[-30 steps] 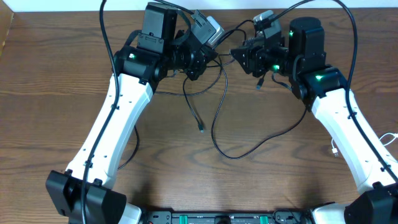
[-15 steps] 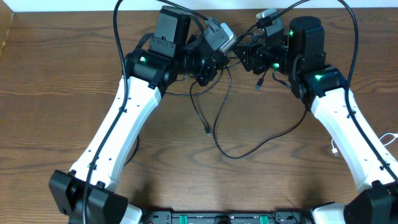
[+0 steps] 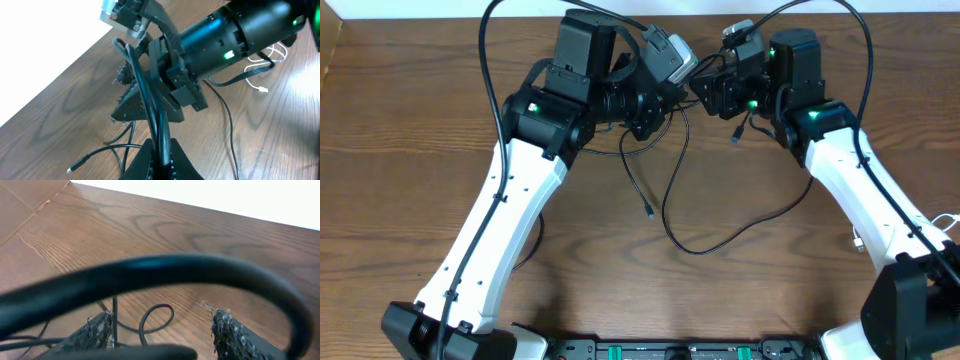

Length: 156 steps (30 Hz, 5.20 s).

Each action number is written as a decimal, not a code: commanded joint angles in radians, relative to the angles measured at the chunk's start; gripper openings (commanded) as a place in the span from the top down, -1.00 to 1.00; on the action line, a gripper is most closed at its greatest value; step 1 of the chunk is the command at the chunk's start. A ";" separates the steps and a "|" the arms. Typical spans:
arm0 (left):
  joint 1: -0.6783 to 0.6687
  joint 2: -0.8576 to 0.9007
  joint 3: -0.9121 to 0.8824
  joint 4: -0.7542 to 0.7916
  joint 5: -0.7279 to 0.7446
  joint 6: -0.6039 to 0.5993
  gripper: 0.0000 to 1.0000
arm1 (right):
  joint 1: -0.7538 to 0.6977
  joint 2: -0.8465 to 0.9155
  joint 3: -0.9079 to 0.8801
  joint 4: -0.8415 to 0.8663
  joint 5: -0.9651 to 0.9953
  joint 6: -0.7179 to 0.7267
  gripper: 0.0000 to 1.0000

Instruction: Untangle cables

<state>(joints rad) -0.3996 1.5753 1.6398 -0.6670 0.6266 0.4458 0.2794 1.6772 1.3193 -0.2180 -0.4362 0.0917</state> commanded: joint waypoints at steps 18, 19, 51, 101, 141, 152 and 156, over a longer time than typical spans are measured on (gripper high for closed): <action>-0.001 -0.057 -0.002 0.001 0.063 0.005 0.85 | 0.010 0.056 0.008 0.071 0.065 0.077 0.61; -0.001 -0.060 -0.002 0.001 0.063 0.002 0.85 | 0.010 0.060 0.008 0.076 0.065 0.080 0.65; 0.299 -0.173 -0.002 0.020 -0.132 0.010 0.85 | -0.183 0.092 0.008 -0.233 0.375 0.162 0.98; 0.573 -0.164 -0.002 0.050 0.075 -0.066 -0.34 | -0.293 0.017 0.008 -0.354 0.351 0.071 0.97; 0.117 0.062 -0.002 0.063 0.223 -0.054 -0.41 | 0.057 -0.384 0.009 -0.261 0.235 0.027 0.98; 0.117 0.089 -0.002 0.076 0.312 -0.042 -0.41 | 0.055 -0.534 0.009 -0.261 0.132 0.018 0.98; 0.116 0.089 -0.002 0.085 0.397 -0.039 -0.41 | 0.056 -0.546 0.009 -0.253 0.082 0.019 0.98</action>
<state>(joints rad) -0.2844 1.6550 1.6165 -0.5934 0.9180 0.3931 0.3332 1.1408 1.3281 -0.4816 -0.2787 0.1242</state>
